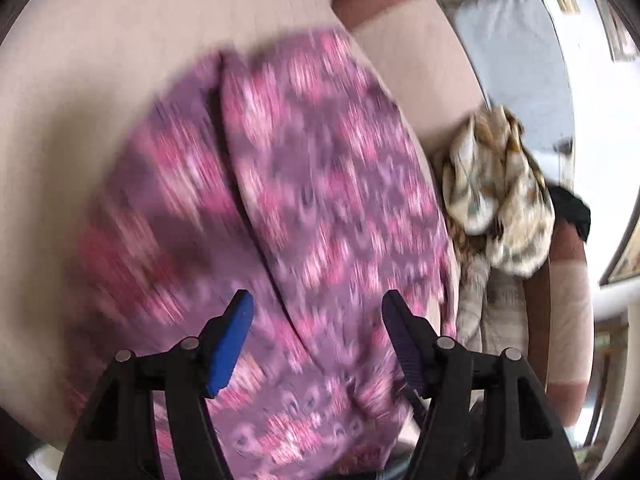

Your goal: Fold small clothes

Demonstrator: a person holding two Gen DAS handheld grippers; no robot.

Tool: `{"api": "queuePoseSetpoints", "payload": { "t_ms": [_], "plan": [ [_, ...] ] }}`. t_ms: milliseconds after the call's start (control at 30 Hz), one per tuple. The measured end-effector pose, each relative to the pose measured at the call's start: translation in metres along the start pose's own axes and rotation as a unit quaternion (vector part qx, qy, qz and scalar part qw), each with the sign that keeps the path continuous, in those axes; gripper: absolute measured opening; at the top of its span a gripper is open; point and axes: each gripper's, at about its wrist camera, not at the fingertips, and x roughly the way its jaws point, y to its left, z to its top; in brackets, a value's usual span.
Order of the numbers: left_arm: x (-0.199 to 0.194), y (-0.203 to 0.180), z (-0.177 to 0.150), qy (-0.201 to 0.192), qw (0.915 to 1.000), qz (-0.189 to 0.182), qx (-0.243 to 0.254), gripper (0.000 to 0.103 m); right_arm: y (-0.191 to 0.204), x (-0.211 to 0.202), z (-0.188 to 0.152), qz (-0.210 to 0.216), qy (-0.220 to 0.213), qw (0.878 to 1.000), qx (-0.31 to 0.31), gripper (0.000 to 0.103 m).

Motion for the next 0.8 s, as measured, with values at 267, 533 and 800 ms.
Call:
{"api": "queuePoseSetpoints", "payload": {
  "t_ms": [267, 533, 800],
  "plan": [
    [-0.018, 0.022, 0.095, -0.063, 0.9963, 0.037, -0.045, 0.067, 0.024, -0.057, 0.011, 0.029, -0.062, 0.997, -0.021, 0.085],
    [0.019, 0.042, 0.138, -0.053, 0.9949, -0.002, -0.086, 0.057, 0.148, 0.015, 0.134, 0.102, 0.025, 0.982, -0.158, 0.085],
    [0.032, 0.068, 0.139, -0.037, 0.9908, -0.028, -0.127, 0.046, 0.217, 0.185, 0.201, 0.062, 0.128, 0.966, -0.214, 0.085]
  ]
}}
